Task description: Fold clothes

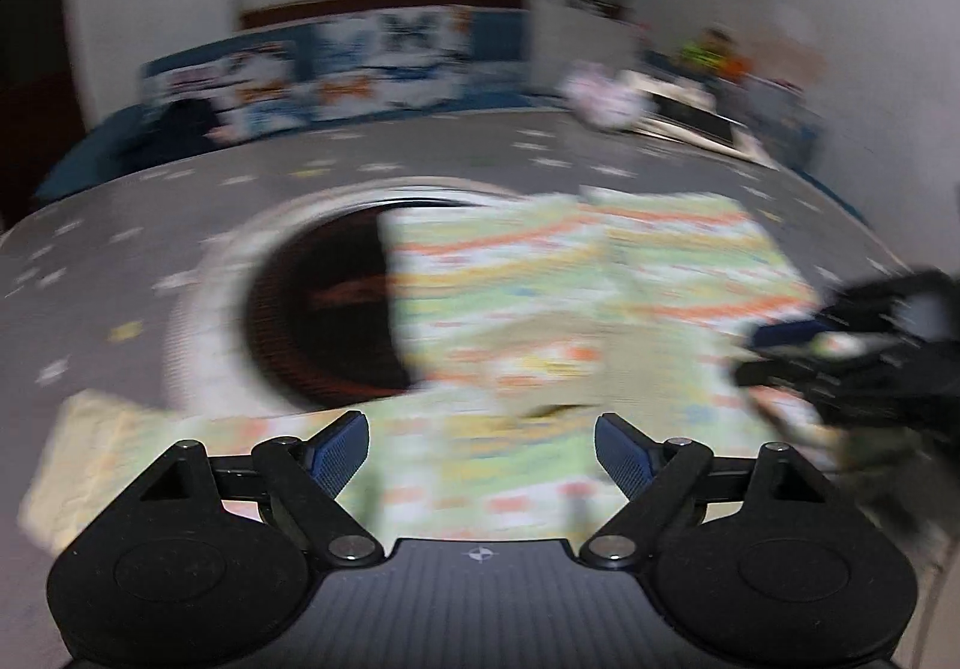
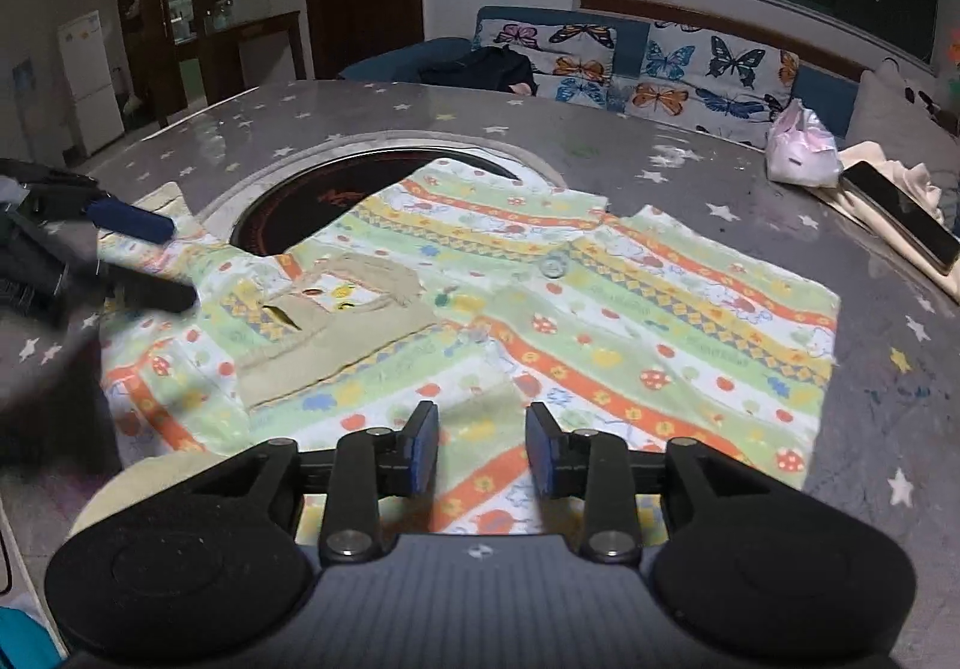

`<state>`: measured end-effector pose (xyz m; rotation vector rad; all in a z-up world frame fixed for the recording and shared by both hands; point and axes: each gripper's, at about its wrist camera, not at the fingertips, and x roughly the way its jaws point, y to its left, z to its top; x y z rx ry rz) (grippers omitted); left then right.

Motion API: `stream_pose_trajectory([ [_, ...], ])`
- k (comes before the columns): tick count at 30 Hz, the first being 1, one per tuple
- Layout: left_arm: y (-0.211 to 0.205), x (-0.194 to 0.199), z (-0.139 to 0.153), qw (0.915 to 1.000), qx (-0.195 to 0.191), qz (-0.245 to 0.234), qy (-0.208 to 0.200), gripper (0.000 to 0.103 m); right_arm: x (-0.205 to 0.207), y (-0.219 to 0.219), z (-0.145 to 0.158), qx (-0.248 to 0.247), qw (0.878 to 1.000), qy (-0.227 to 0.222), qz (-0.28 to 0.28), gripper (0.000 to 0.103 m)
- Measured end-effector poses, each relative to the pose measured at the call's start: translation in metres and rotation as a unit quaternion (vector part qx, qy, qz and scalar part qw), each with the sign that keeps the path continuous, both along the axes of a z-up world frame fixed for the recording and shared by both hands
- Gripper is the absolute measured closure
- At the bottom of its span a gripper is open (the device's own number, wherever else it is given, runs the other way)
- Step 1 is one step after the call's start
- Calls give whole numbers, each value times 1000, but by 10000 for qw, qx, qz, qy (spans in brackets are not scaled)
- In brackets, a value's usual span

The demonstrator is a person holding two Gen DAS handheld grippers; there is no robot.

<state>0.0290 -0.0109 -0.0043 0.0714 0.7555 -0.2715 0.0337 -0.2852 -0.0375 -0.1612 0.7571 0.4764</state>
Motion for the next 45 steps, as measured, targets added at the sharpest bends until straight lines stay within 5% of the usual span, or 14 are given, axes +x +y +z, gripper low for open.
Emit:
stream_pose_trajectory([
  [4, 52, 2, -5, 9959, 127, 893, -89, 19, -1, 5, -1, -44, 10000, -45, -4, 68],
  [10, 116, 0, -12, 9790, 113, 2027, -212, 23, -10, 12, 11, -11, 9997, -203, 131, 67],
  [18, 154, 7, -27, 9634, 18, 2678, -111, 29, -24, 23, 20, 19, 9990, -288, 343, 65],
  [24, 158, 10, -30, 9643, -202, 2638, -85, 50, -32, 24, 23, 12, 9988, -341, 348, 63],
  [29, 161, 12, -32, 9648, -384, 2600, -69, 88, -37, 17, 22, 79, 9991, -340, 240, 62],
  [35, 128, 2, 3, 9746, -913, 2017, -324, 90, -44, 4, 24, 175, 9991, -379, 73, 62],
  [45, 10, -6, 60, 9871, -1506, 202, -497, 90, -58, -32, 25, 390, 9976, -440, -375, 62],
])
